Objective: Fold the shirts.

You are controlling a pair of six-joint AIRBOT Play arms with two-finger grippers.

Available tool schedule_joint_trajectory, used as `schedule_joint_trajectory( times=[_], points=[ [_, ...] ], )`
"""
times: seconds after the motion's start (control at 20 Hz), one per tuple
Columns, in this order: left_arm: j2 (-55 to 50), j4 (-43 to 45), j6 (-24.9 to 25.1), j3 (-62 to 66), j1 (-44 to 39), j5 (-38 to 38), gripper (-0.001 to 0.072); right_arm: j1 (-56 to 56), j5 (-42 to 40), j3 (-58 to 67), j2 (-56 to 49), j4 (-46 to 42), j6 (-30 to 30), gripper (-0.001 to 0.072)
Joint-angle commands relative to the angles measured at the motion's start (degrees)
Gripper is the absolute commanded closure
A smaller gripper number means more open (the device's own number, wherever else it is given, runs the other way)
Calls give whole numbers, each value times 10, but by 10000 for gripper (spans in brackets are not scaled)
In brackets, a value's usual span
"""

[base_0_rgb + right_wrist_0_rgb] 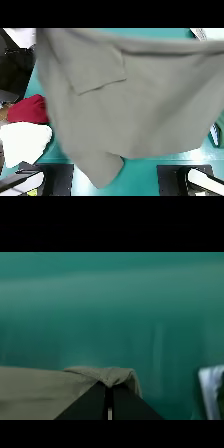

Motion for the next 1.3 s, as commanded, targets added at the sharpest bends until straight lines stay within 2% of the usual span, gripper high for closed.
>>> schedule_joint_trajectory(
  times=[0.0,0.2,0.35,0.45,0.55,0.7,0.8,1.15,1.2,1.25],
  points=[
    [-149,-2,14,-42,0,-24,678,48,22,-59,-127,-28,11,695],
    [-272,-3,50,-42,0,53,678,85,-28,-30,-264,-55,14,695],
    [-288,-3,72,-36,0,143,678,99,-86,45,-322,-53,31,695],
    [-288,-2,92,-20,2,163,678,105,-109,85,-337,-55,31,695],
    [-288,19,117,2,1,135,678,105,-106,99,-338,-55,28,695],
    [-286,104,119,19,1,40,679,108,-48,77,-328,-65,15,696],
    [-286,168,113,11,1,-18,679,122,-50,10,-297,-124,14,696],
    [-286,190,91,-94,0,-39,676,170,-145,-196,-223,-142,15,694],
    [-286,199,67,-99,0,-41,583,170,-153,-208,-220,-134,26,688],
    [-286,214,41,-99,0,-45,239,170,-151,-215,-220,-113,27,536]
  ],
)
